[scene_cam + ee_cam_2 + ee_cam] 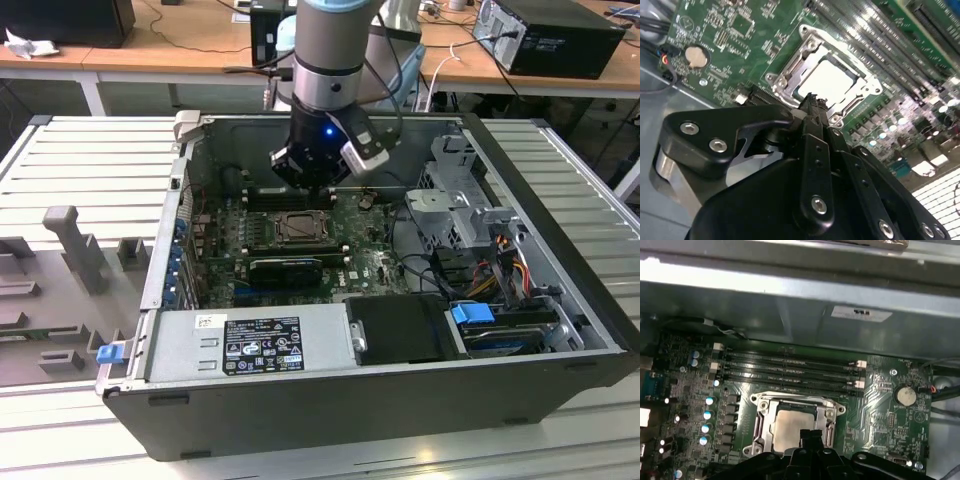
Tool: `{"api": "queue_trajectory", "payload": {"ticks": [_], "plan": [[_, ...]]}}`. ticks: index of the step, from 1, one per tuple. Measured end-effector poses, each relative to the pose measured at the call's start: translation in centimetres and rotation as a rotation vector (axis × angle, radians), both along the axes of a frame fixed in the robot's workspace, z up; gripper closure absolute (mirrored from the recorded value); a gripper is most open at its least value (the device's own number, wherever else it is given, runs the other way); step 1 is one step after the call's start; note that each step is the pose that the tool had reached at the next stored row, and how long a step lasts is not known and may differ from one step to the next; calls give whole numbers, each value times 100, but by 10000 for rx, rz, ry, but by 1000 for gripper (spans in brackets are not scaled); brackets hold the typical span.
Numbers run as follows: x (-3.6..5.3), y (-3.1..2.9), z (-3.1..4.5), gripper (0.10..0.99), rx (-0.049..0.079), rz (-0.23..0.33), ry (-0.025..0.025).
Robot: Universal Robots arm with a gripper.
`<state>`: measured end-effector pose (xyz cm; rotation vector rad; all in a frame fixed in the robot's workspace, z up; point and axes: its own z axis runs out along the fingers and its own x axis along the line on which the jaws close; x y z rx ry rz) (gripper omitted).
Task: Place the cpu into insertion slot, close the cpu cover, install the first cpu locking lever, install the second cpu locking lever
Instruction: 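Install the second cpu locking lever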
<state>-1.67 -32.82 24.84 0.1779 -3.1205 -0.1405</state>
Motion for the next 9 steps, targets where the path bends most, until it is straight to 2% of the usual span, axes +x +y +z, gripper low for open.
{"api": "queue_trajectory", "payload": {"ticks": [5, 8, 9], "plan": [[0, -125, -15, 980, -10, 0, 15], [0, -207, -46, 980, 5, 1, 125], [0, -231, -57, 980, 13, 0, 139]]}}
